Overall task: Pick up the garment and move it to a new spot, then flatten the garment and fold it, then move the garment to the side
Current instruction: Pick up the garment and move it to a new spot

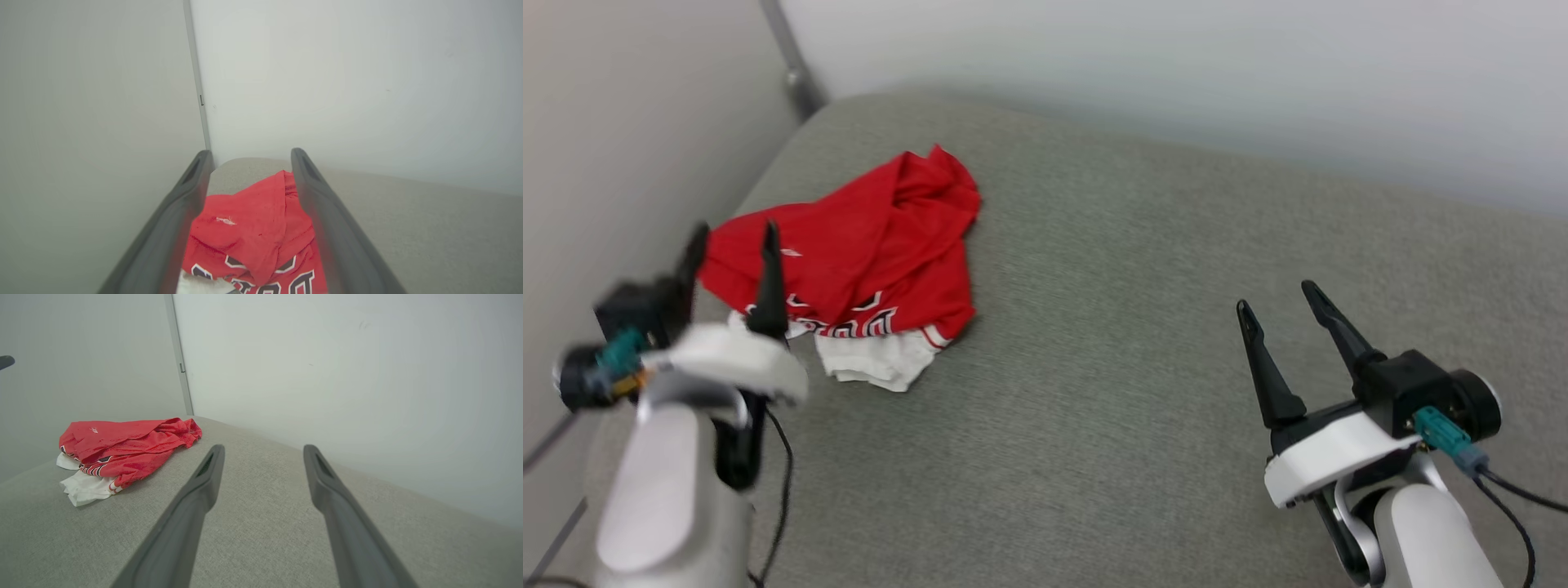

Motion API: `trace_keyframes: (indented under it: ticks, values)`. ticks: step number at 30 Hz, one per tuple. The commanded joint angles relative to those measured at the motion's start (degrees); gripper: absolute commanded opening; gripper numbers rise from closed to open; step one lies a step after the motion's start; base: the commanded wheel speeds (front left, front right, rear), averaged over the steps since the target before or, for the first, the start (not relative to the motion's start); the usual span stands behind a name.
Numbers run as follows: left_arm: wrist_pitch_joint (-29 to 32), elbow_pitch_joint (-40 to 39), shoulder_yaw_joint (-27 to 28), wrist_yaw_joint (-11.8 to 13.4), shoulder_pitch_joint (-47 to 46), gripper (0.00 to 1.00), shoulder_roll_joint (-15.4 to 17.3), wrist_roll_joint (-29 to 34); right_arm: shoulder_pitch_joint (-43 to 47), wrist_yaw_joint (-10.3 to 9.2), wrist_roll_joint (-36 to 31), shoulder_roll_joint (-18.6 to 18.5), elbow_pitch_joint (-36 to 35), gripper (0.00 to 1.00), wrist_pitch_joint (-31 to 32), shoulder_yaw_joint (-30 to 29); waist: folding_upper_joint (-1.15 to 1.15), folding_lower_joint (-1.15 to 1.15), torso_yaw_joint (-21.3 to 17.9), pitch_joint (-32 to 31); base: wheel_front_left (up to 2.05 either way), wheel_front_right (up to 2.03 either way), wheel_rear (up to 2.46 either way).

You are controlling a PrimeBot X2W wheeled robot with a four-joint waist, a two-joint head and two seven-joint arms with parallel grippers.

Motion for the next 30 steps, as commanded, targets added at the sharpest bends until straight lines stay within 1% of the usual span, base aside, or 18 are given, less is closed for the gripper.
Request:
trace_keyframes:
  ticks: [1,3,5,8,11,14,18,20,22,23,27,29,30]
  values:
    - [1.14,0.53,-0.21,-0.23,-3.33,1.00,1.21,-0.53,-1.44,-0.03,-0.58,-0.02,-0.58,1.00,0.35,-0.04,0.00,0.00,-3.77,3.80,0.00,0.00,0.00]
    - [3.56,1.70,-0.64,-0.44,-7.05,1.00,3.38,-1.57,-2.11,-0.04,-1.18,-0.02,-1.15,1.00,0.61,0.01,0.00,0.00,-5.66,5.61,0.00,0.00,0.00]
    - [7.09,3.16,-1.68,-0.47,-10.89,1.00,6.54,-1.89,-3.10,-0.03,-1.47,-0.02,-1.72,1.00,0.64,-0.09,0.00,0.00,-7.61,7.71,0.00,0.00,0.00]
    - [13.02,5.97,-4.80,-0.62,-15.82,1.00,10.10,-4.31,-3.73,-0.04,-1.71,-0.01,-2.24,1.00,0.46,-0.79,0.00,0.00,-9.90,10.33,0.00,0.00,0.00]
    - [20.56,8.85,-8.83,-0.58,-19.16,1.00,14.43,-9.51,-4.36,-0.03,-1.52,0.00,-2.40,1.00,-0.15,-1.27,0.00,0.00,-12.07,12.54,0.00,0.00,0.00]
    - [29.70,11.12,-13.38,-0.60,-20.77,1.00,18.61,-16.12,-5.03,-0.03,-0.90,0.00,-2.24,1.00,-0.81,-1.41,0.00,0.00,-14.00,14.40,0.00,0.00,0.00]
    - [41.51,13.60,-17.60,-0.61,-20.85,1.00,24.31,-24.56,-5.86,-0.03,0.19,0.01,-1.56,1.00,-1.78,-1.40,0.00,0.00,-15.94,16.37,0.00,0.00,0.00]
    - [46.36,15.03,-18.89,-0.61,-20.08,1.00,26.38,-27.90,-6.36,-0.03,0.61,0.01,-1.17,1.00,-2.24,-1.25,0.00,0.00,-16.67,17.13,0.00,0.00,0.00]
    - [49.28,15.98,-19.60,-0.61,-19.88,1.00,27.86,-30.28,-6.63,-0.03,1.02,0.01,-0.90,1.00,-2.66,-1.20,0.00,0.00,-17.11,17.90,0.00,0.00,0.00]
    - [50.43,16.40,-20.03,-0.61,-19.77,1.00,28.07,-31.34,-6.73,-0.04,1.07,0.01,-0.71,1.00,-2.75,-1.21,0.00,0.00,-17.22,18.19,0.00,0.00,0.00]
    - [55.17,20.54,-20.72,-0.62,-18.89,1.00,26.69,-35.21,-7.41,-0.03,1.01,0.02,-0.19,1.00,-3.19,-1.18,0.00,0.00,-17.42,19.06,0.00,0.00,0.00]
    - [56.43,22.69,-20.81,-0.62,-18.43,1.00,25.97,-36.18,-7.90,-0.03,0.56,0.02,-0.07,1.00,-3.25,-1.09,0.00,0.00,-17.64,19.33,0.00,0.00,0.00]
    - [57.44,23.95,-20.83,-0.57,-18.28,0.76,25.23,-36.79,-8.01,-0.04,0.42,0.02,-0.03,1.00,-3.35,-1.25,0.00,0.00,-17.70,19.39,0.00,0.00,0.00]
